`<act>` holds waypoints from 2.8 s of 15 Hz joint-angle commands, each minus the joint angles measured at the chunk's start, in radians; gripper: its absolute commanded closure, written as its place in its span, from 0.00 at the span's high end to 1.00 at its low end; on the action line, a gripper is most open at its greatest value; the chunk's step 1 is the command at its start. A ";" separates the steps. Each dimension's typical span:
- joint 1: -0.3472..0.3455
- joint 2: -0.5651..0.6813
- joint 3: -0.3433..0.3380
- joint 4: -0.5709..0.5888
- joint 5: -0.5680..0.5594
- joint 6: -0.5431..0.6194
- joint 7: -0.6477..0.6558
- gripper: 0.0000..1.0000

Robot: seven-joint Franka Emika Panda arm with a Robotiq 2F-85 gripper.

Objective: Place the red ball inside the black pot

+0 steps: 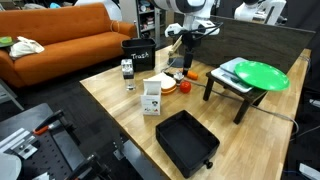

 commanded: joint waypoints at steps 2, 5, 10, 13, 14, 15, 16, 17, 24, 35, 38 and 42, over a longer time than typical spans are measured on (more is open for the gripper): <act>-0.013 0.120 -0.007 0.182 0.026 -0.149 0.150 1.00; -0.013 0.116 -0.002 0.152 0.002 -0.117 0.165 1.00; -0.019 0.141 -0.003 0.191 0.002 -0.142 0.193 1.00; -0.028 0.162 0.005 0.219 0.022 -0.160 0.207 1.00; -0.033 0.172 0.011 0.230 0.032 -0.167 0.210 1.00; -0.034 0.182 0.013 0.238 0.040 -0.173 0.219 1.00; -0.038 0.193 0.017 0.249 0.054 -0.181 0.229 1.00; -0.039 0.207 0.017 0.261 0.061 -0.182 0.238 1.00; -0.059 0.303 0.023 0.378 0.078 -0.211 0.295 1.00; -0.077 0.377 0.028 0.452 0.077 -0.240 0.368 0.47; -0.078 0.361 0.023 0.433 0.064 -0.222 0.366 0.34; -0.074 0.324 0.021 0.389 0.054 -0.187 0.340 0.34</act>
